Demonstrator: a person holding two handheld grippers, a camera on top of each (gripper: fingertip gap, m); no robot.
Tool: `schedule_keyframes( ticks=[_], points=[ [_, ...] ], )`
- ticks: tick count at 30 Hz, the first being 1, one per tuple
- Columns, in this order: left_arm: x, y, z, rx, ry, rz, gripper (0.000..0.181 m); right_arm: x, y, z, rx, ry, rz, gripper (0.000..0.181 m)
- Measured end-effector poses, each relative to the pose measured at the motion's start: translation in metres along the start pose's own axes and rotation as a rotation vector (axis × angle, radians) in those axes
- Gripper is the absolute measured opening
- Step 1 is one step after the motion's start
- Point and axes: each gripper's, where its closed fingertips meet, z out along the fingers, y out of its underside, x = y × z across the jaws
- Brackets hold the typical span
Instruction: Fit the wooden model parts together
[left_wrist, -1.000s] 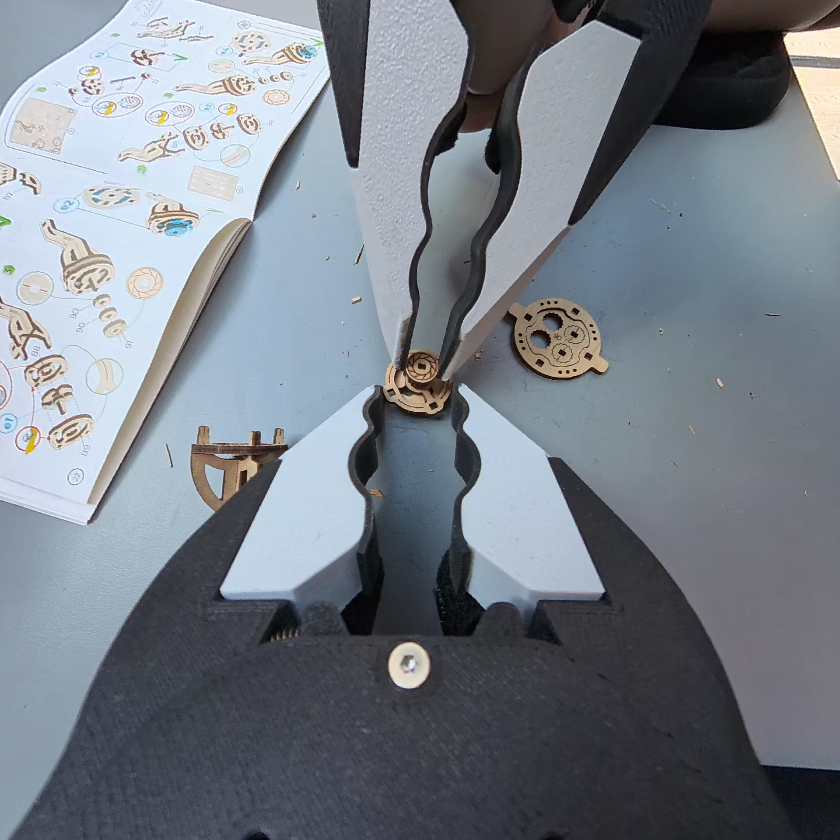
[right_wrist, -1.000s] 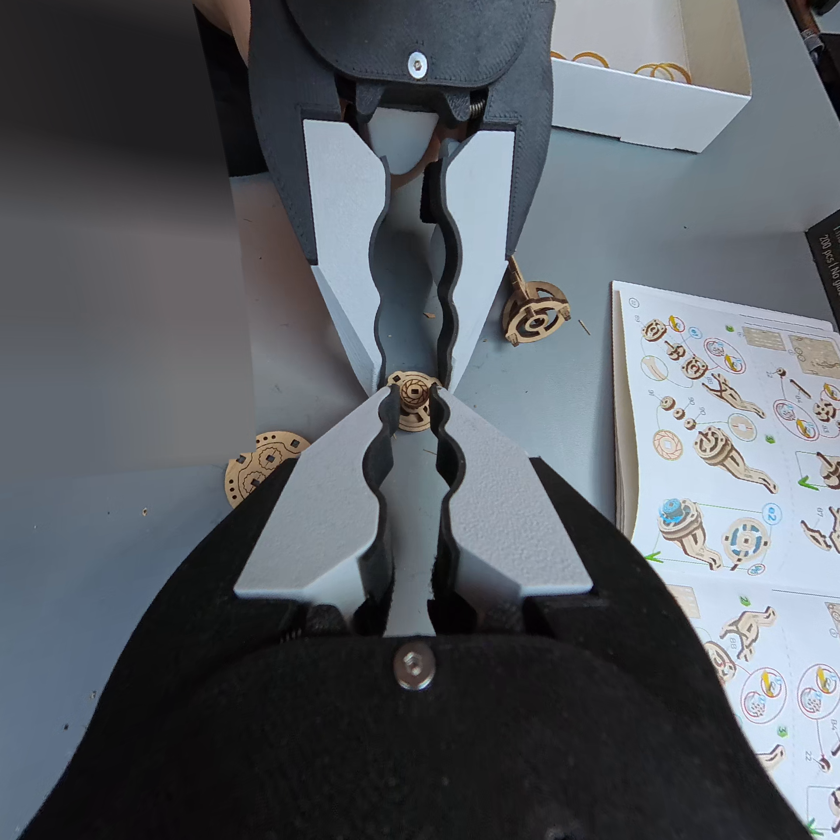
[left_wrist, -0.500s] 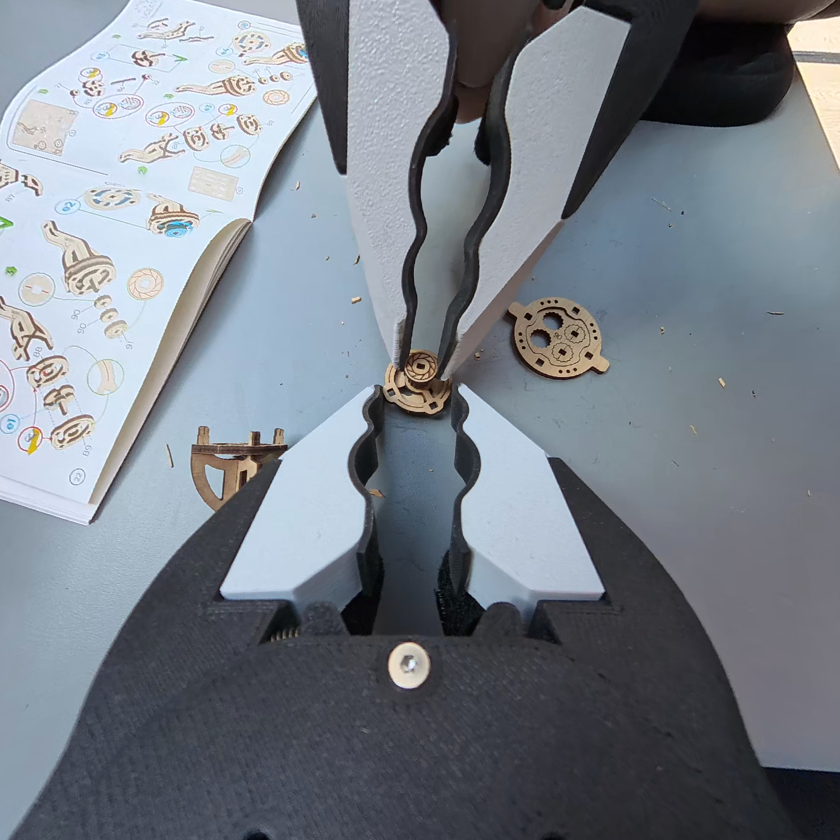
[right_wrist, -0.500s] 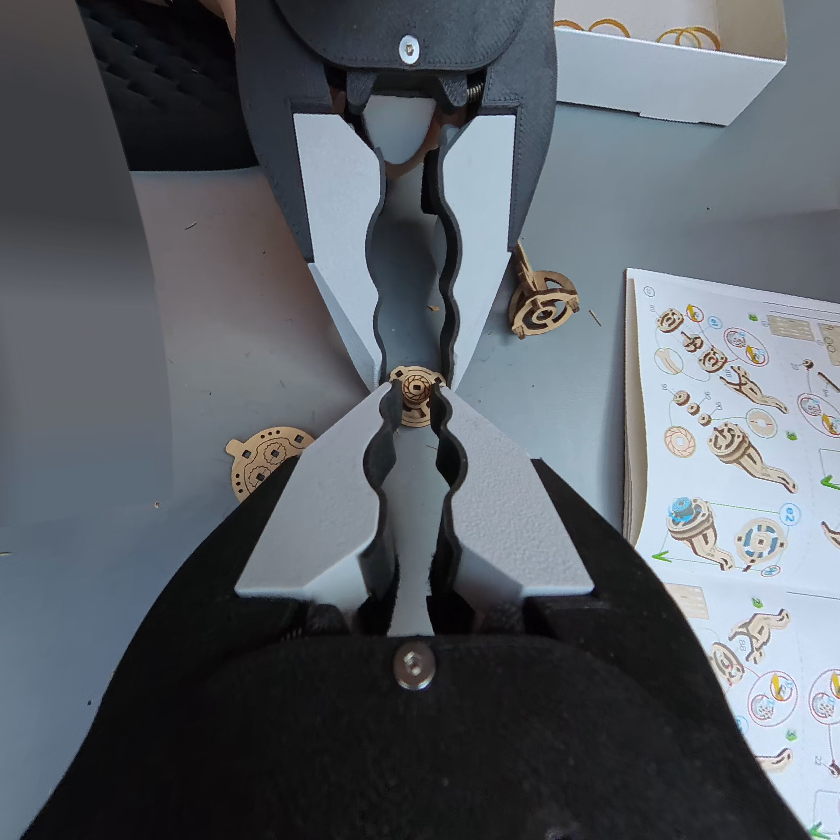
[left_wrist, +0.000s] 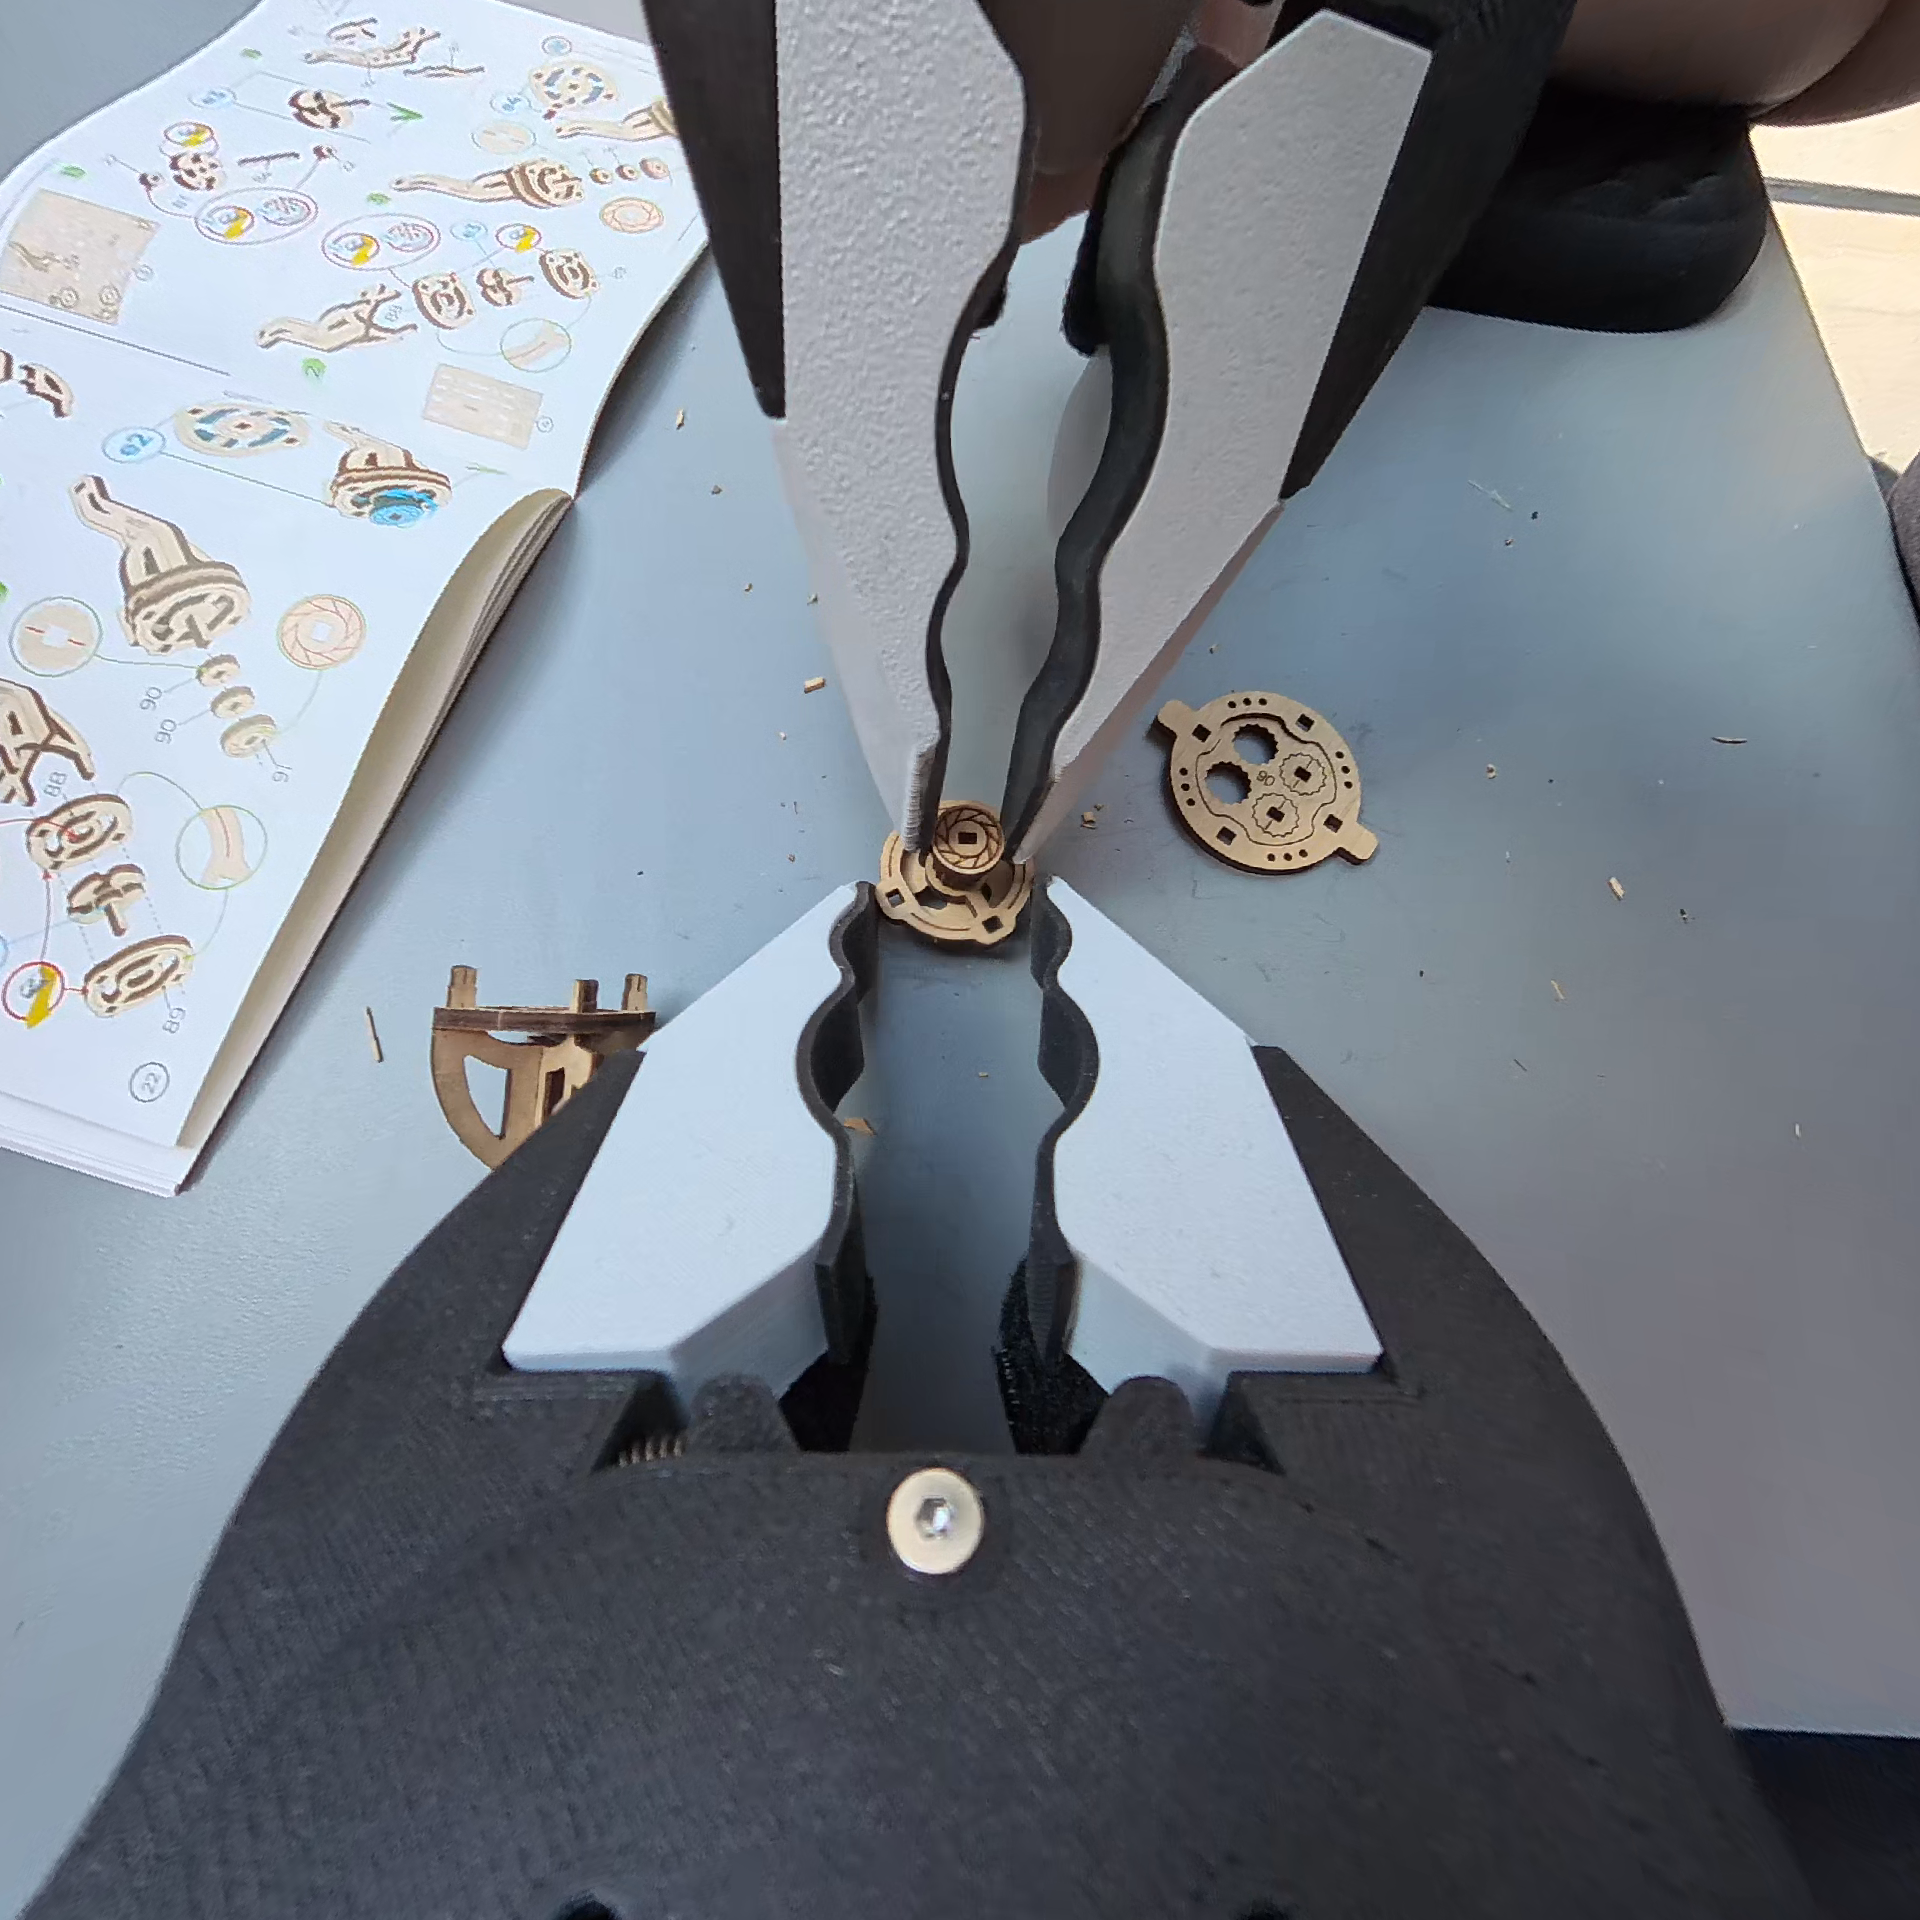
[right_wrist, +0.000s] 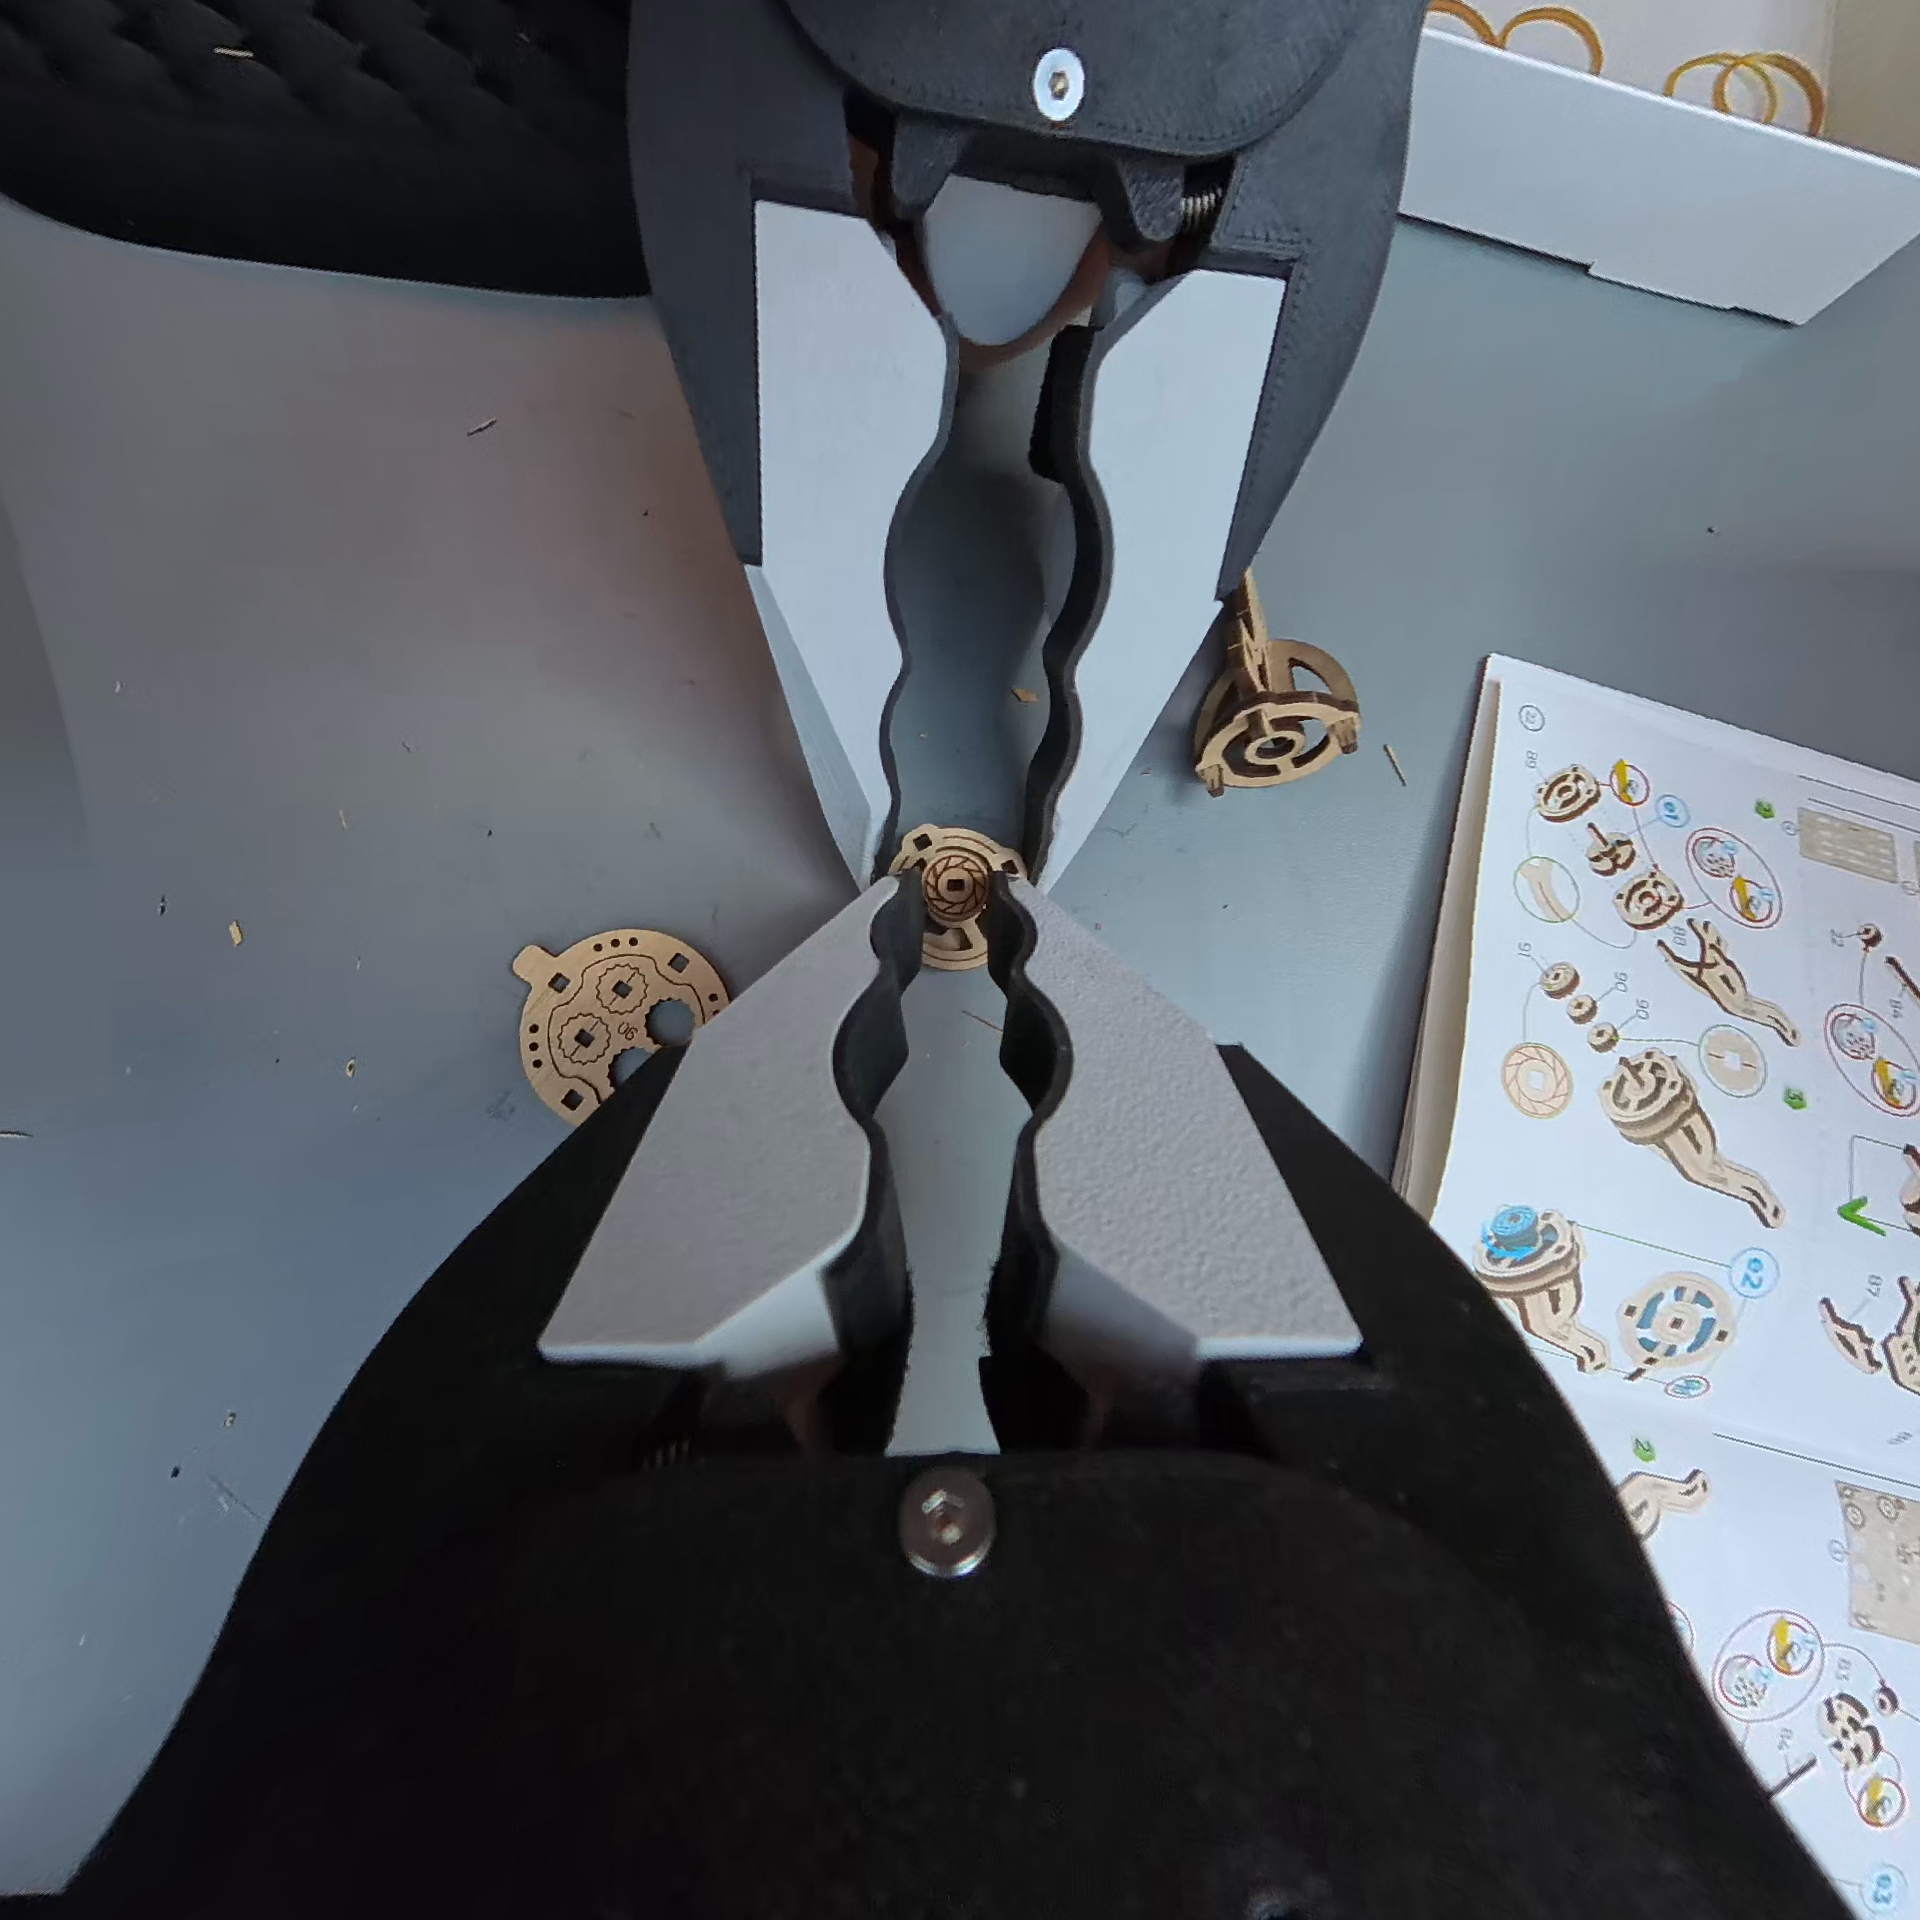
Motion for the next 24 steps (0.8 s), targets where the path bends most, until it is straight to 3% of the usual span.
schedule_keyframes(
  ticks=[11,17,24],
  points=[
    [-0.014,-0.019,-0.018,0.169,0.081,-0.233,0.031,0.000,0.000,0.000,0.019,0.000,0.008,0.012],
    [-0.017,-0.013,-0.011,0.114,0.056,-0.246,0.031,0.000,0.000,0.000,0.019,0.002,0.009,0.012],
    [-0.006,-0.016,-0.008,0.116,0.133,-0.305,0.007,0.000,0.000,0.000,0.024,0.001,0.009,0.013]
  ],
)
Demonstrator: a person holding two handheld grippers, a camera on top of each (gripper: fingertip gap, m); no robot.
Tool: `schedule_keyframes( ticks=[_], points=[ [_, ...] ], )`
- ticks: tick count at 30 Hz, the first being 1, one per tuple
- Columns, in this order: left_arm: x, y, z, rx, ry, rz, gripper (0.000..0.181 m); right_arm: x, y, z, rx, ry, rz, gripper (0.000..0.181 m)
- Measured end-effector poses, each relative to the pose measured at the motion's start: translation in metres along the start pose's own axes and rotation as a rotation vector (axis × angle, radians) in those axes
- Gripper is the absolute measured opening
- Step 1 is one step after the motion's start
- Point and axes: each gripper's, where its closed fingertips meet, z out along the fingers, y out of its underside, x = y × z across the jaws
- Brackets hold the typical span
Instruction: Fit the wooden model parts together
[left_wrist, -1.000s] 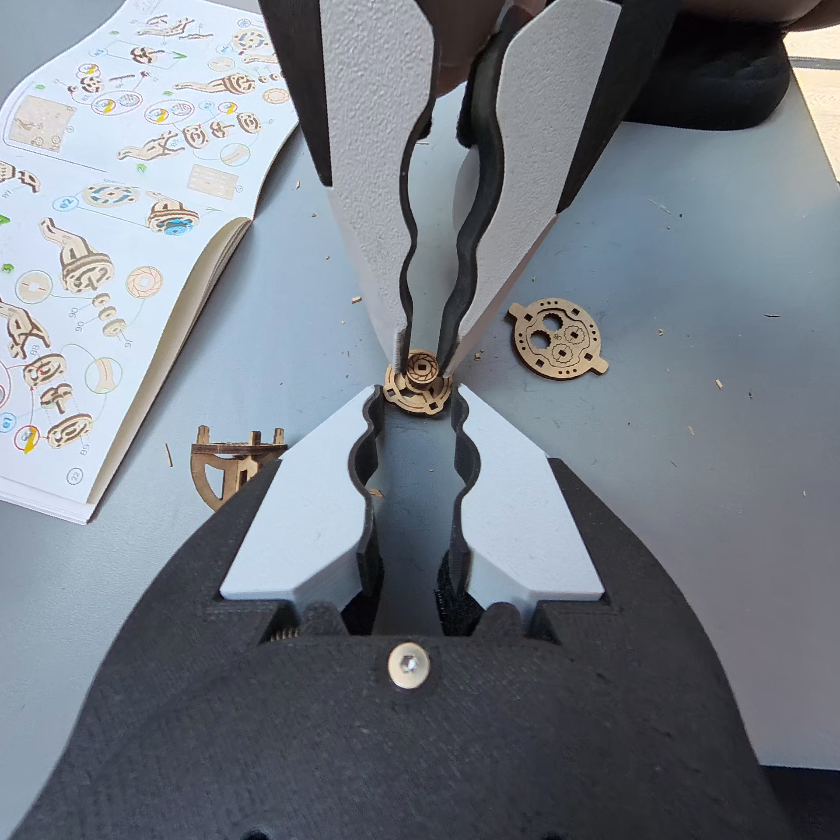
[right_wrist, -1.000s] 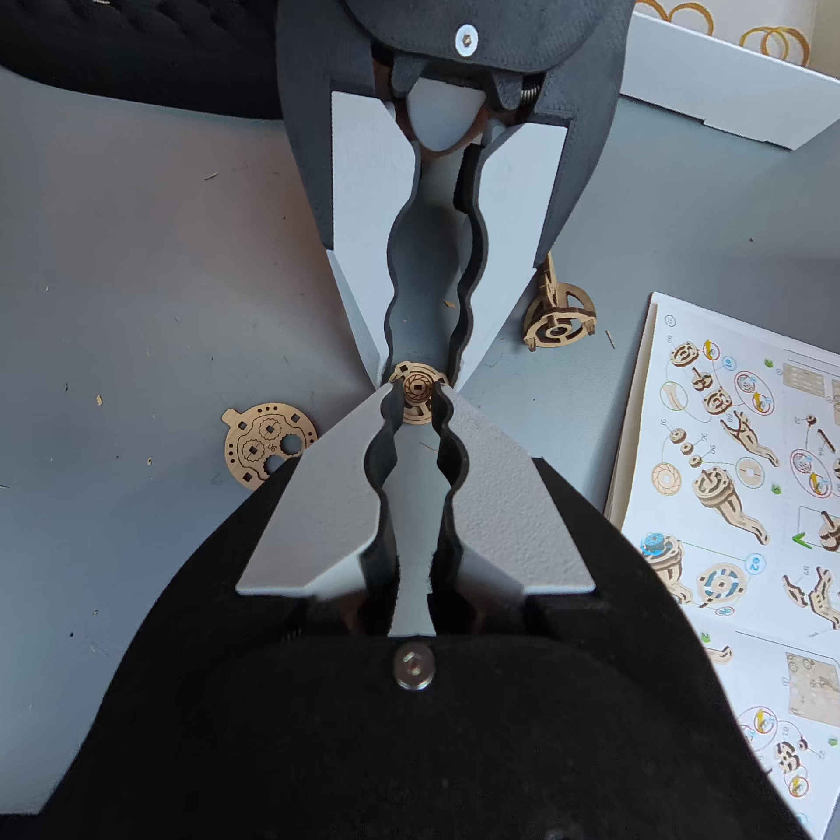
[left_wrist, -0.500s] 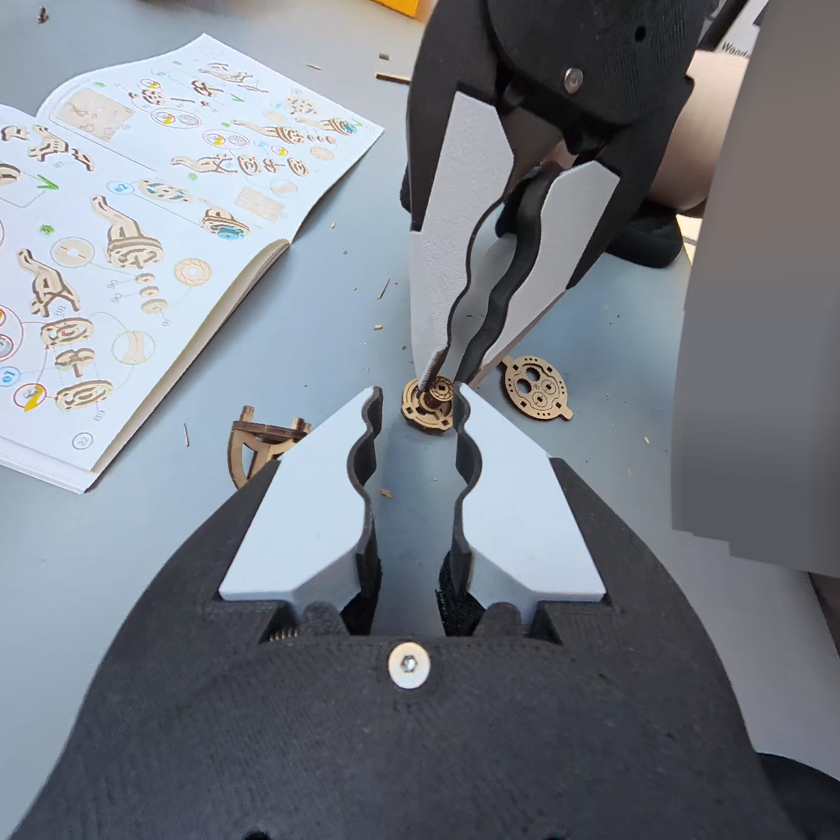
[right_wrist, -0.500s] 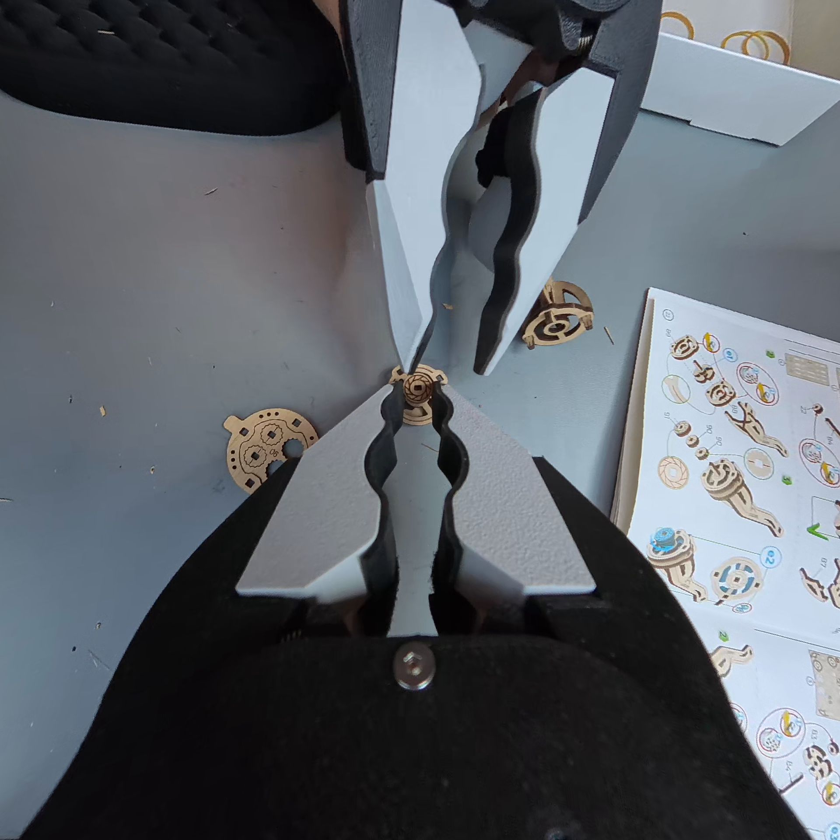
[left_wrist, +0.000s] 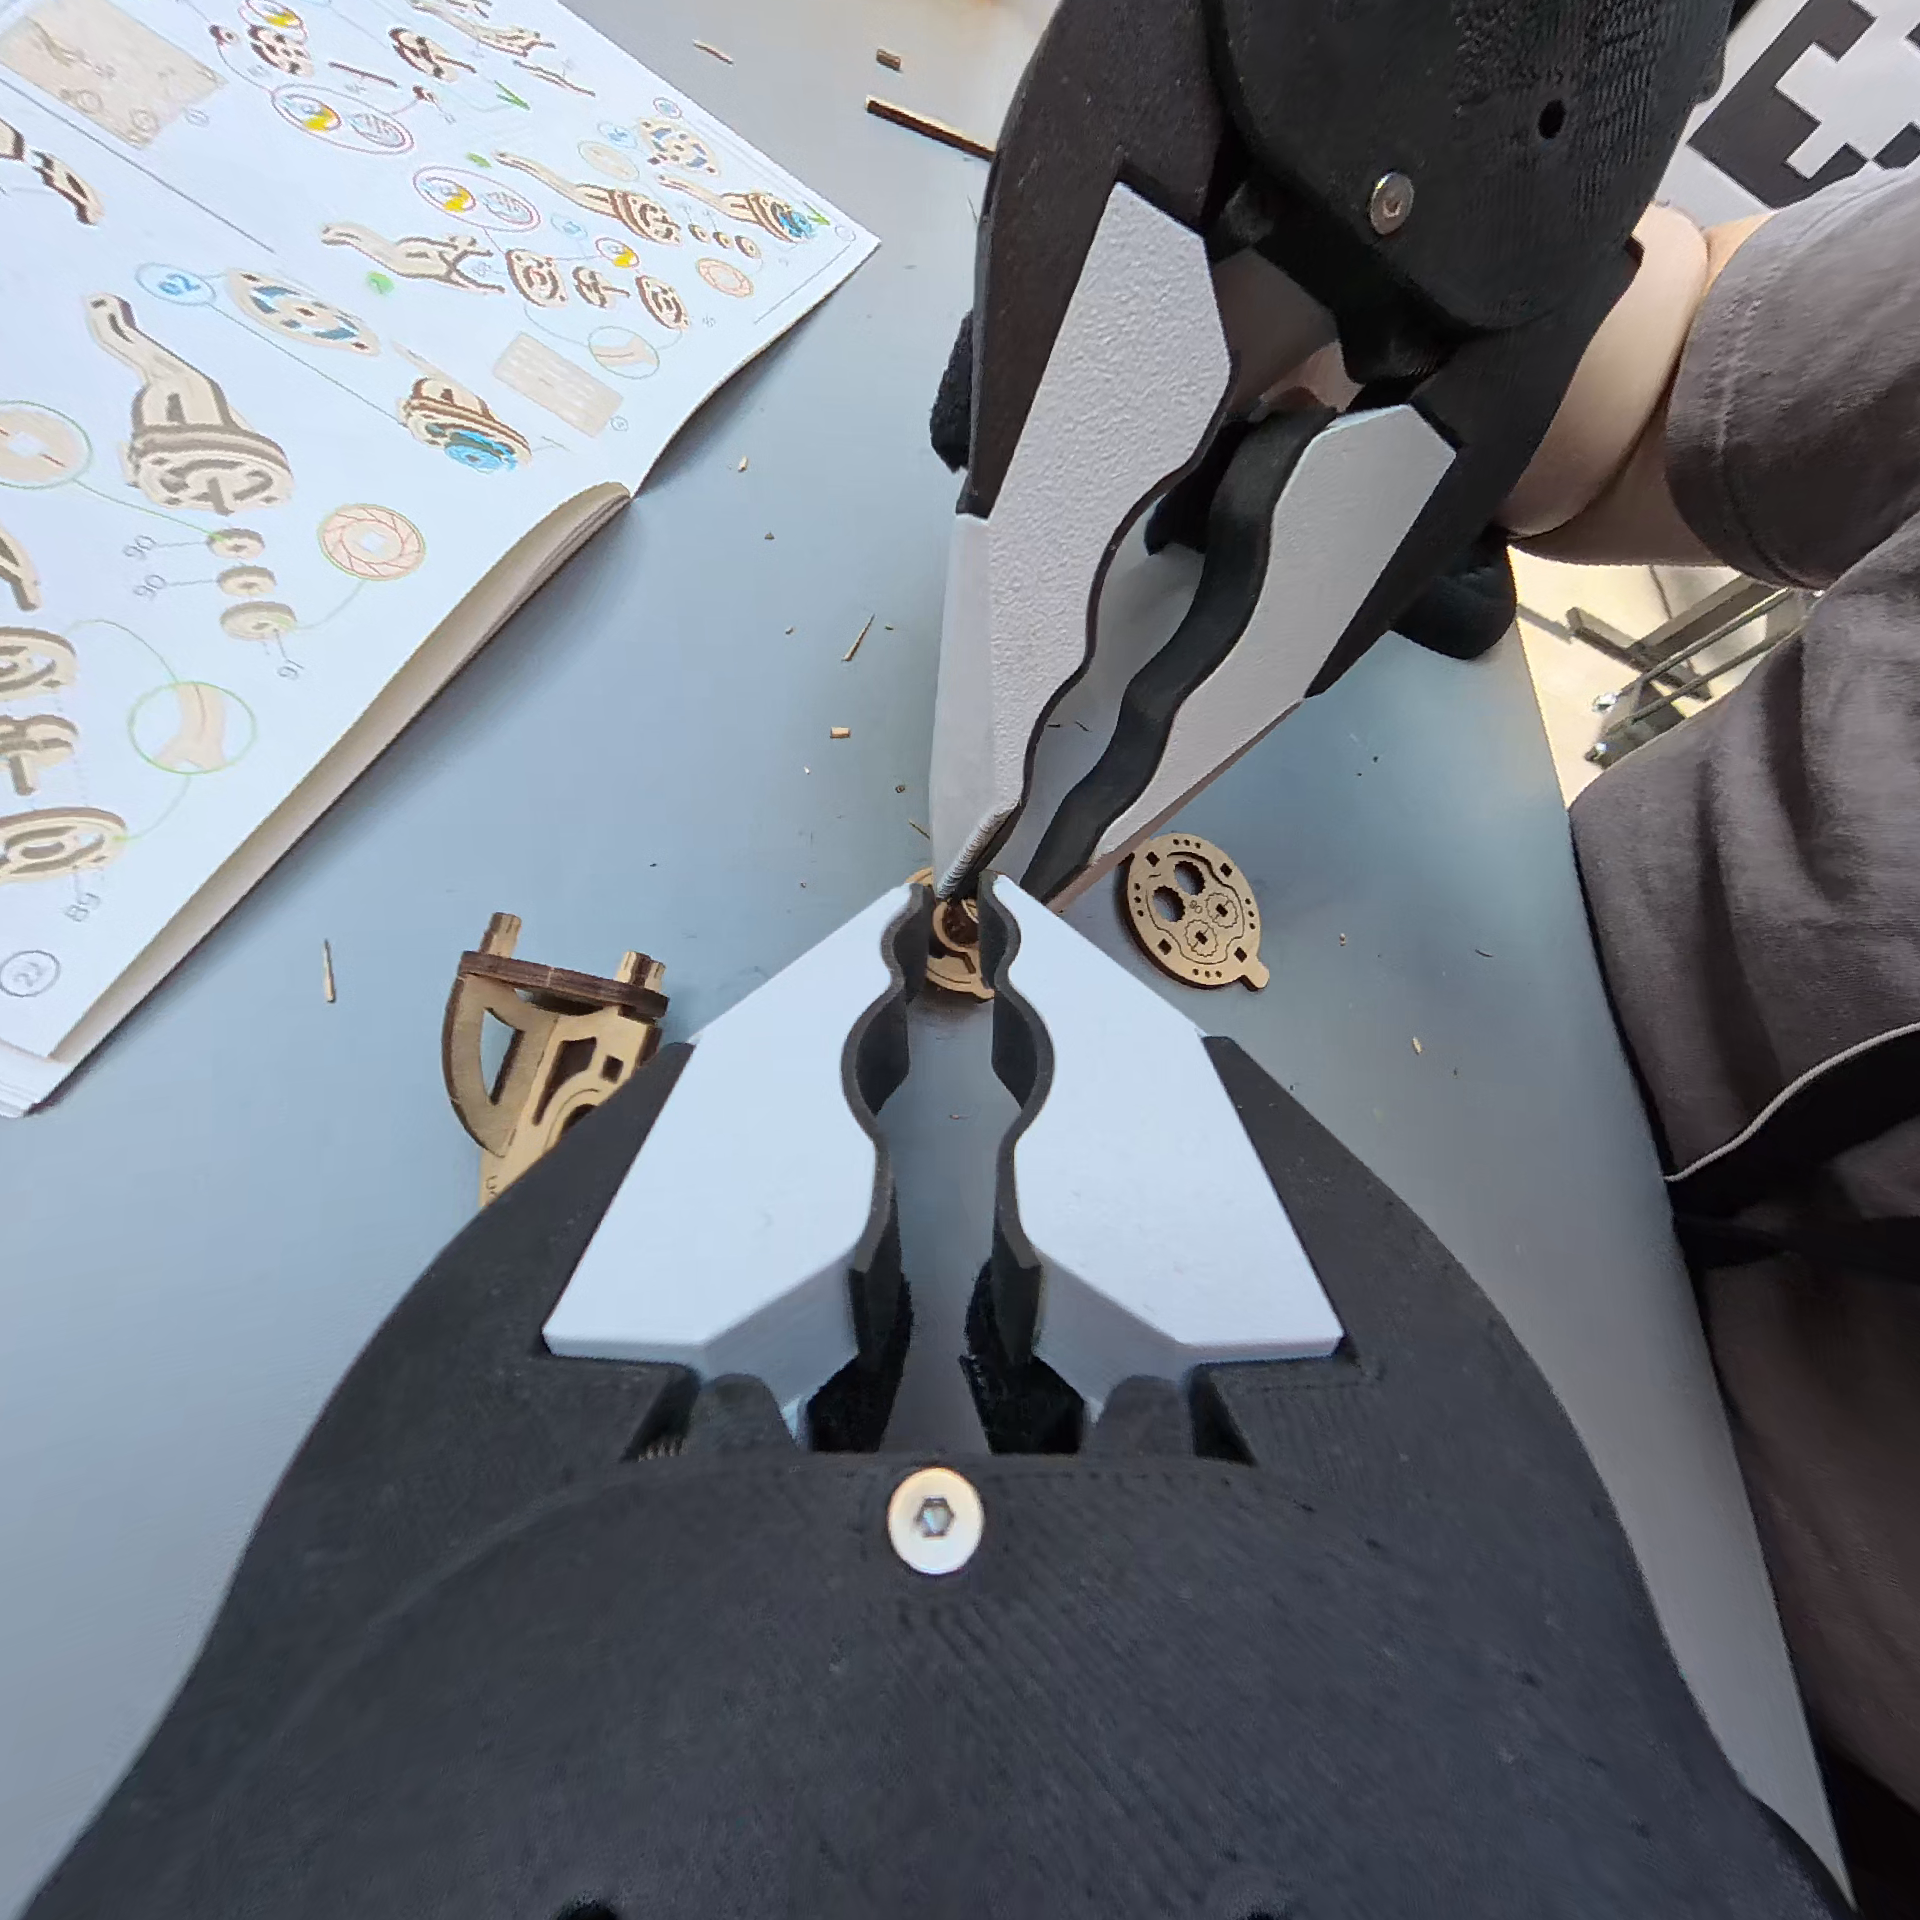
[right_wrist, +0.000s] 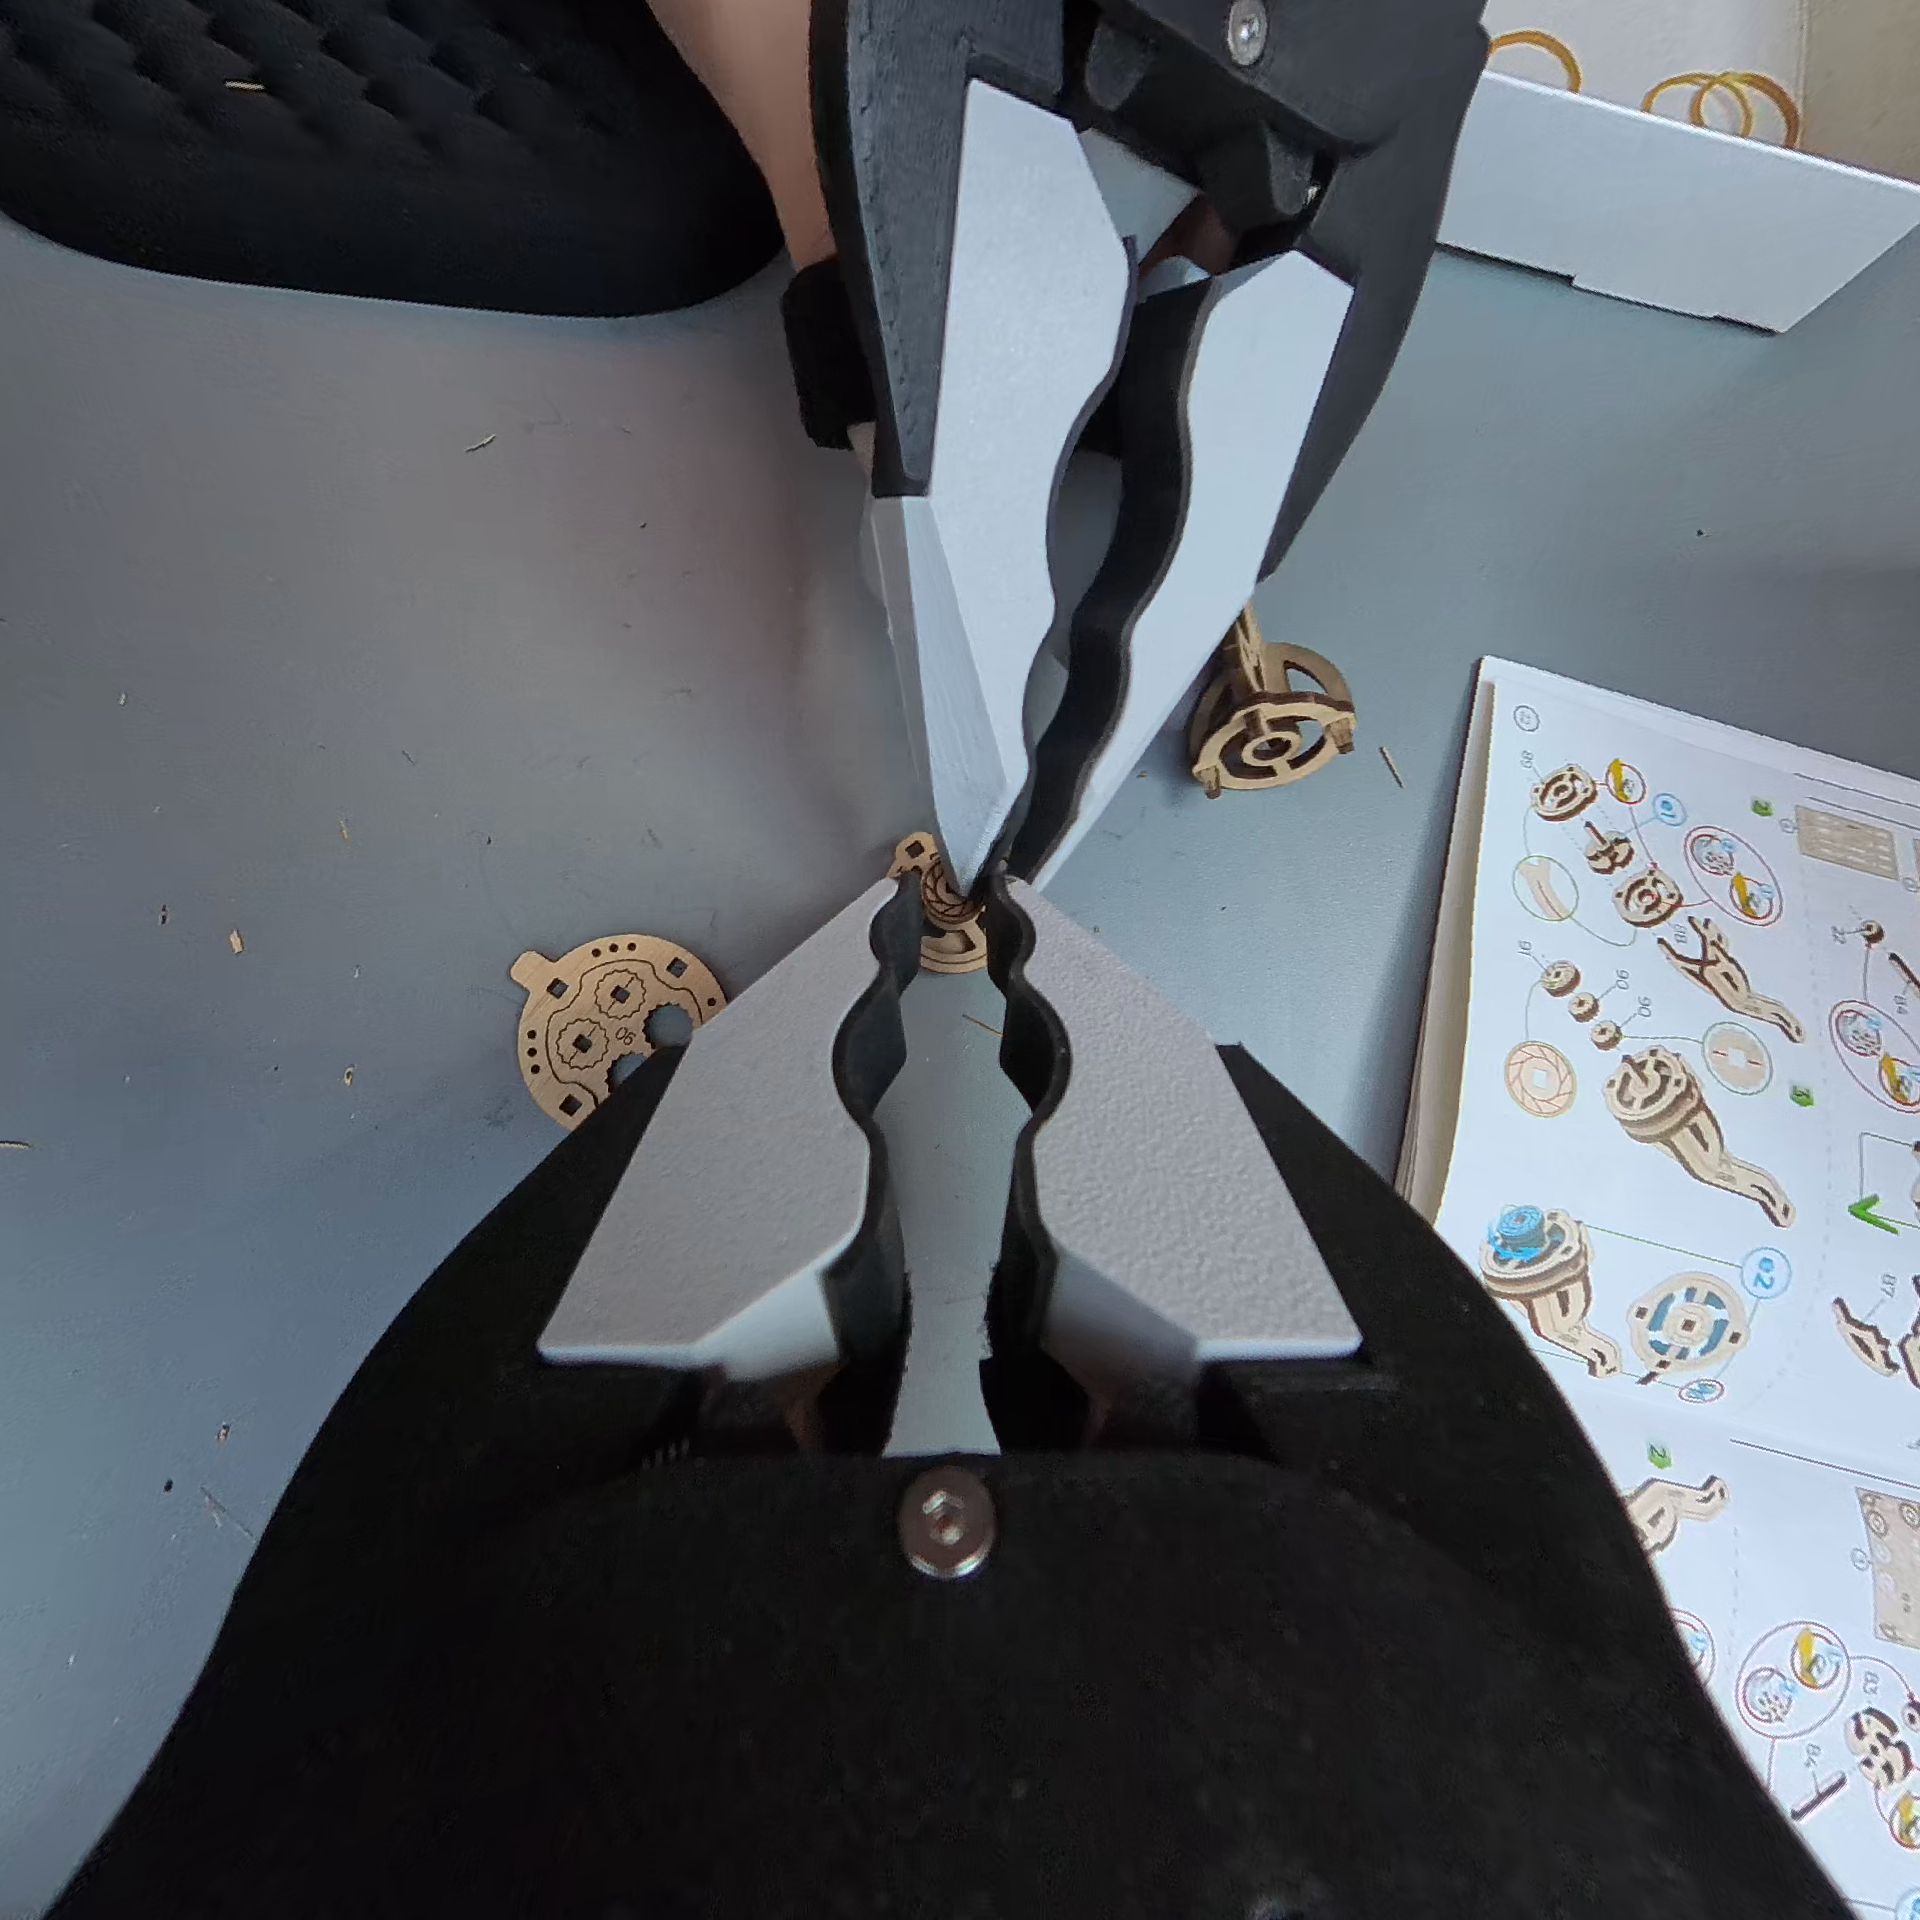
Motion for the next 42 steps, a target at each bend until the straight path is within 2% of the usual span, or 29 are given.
schedule_keyframes(
  ticks=[2,7,15,19,42],
  points=[
    [0.0001,0.0002,0.0000,0.000,0.017,-0.028,0.008,0.0000,0.0000,0.0000,0.001,0.002,-0.002,0.013],
    [-0.0032,0.0022,0.0014,-0.024,0.011,-0.075,0.023,0.0000,-0.0001,0.0001,0.001,0.008,-0.010,0.012],
    [0.0022,0.0020,0.0034,-0.036,0.007,-0.110,0.010,-0.0001,0.0007,-0.0006,-0.003,0.018,-0.015,0.012],
    [0.0021,0.0029,0.0040,-0.049,-0.014,-0.104,0.010,-0.0003,0.0010,-0.0003,-0.006,0.021,-0.020,0.012],
    [0.0005,0.0040,0.0007,-0.006,0.129,-0.248,0.012,0.0018,-0.0010,0.0008,0.021,0.039,-0.010,0.012]
  ],
)
